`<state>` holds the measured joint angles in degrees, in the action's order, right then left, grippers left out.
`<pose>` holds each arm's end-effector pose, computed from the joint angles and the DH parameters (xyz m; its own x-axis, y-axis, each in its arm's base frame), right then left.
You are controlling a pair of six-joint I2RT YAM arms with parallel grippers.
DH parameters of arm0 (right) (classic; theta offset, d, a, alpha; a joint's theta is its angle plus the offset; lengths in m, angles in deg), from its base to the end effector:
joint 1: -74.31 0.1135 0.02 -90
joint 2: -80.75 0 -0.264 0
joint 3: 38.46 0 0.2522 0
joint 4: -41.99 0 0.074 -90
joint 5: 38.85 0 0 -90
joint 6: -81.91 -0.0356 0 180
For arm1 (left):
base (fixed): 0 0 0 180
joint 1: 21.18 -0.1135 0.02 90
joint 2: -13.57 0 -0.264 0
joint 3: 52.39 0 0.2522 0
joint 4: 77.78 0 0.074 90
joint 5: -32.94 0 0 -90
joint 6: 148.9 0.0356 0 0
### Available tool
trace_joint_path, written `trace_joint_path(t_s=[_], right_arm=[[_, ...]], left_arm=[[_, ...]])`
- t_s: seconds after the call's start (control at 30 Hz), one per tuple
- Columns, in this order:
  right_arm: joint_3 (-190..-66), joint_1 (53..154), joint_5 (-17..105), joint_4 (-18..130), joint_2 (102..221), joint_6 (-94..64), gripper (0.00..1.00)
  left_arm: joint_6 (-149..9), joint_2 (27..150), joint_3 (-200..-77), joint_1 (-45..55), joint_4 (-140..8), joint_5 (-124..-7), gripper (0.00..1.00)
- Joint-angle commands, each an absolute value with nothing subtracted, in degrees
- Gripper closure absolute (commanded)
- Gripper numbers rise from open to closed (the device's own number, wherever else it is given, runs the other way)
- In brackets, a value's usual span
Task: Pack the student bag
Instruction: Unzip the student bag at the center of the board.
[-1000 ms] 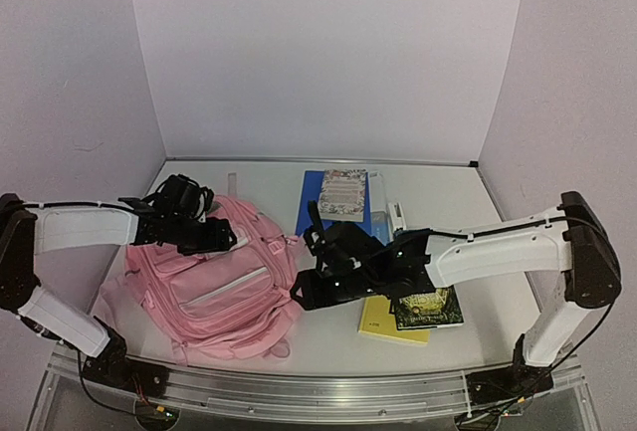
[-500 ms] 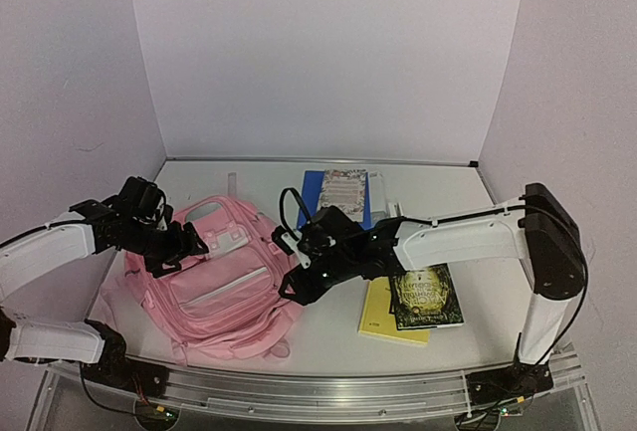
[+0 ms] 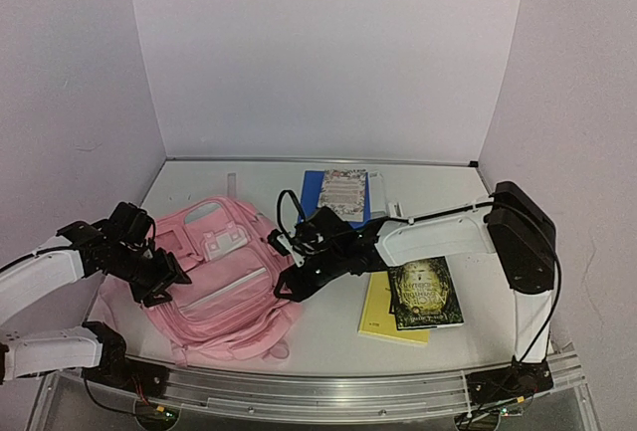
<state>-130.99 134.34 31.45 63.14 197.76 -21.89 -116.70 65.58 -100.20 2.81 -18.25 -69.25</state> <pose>0.2117 0.3912 0.1673 -0.5694 -0.5379 -0.6216 -0.8212 0.4061 0.4008 0.1405 -0.0708 0.2055 -0.8451 -0.5292 -0.0756 -0.4360 0.7641 -0.4754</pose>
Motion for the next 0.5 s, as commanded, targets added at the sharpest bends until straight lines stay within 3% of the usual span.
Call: trace_joint_path(t_s=[0.0, 0.3, 0.47], right_arm=[[-134.1, 134.0, 28.2, 60.0, 200.2, -24.1, 0.61], [-133.3, 134.0, 29.0, 59.5, 200.6, -25.3, 0.72], [-132.9, 134.0, 29.3, 59.1, 201.1, -25.9, 0.78]], left_arm=[[-118.6, 65.1, -99.4, 2.6, -12.5, -67.5, 0.39], [-117.8, 66.0, -101.5, 2.6, -7.9, -65.5, 0.34], [-118.1, 66.8, -100.7, 2.6, -8.7, -65.8, 0.39]])
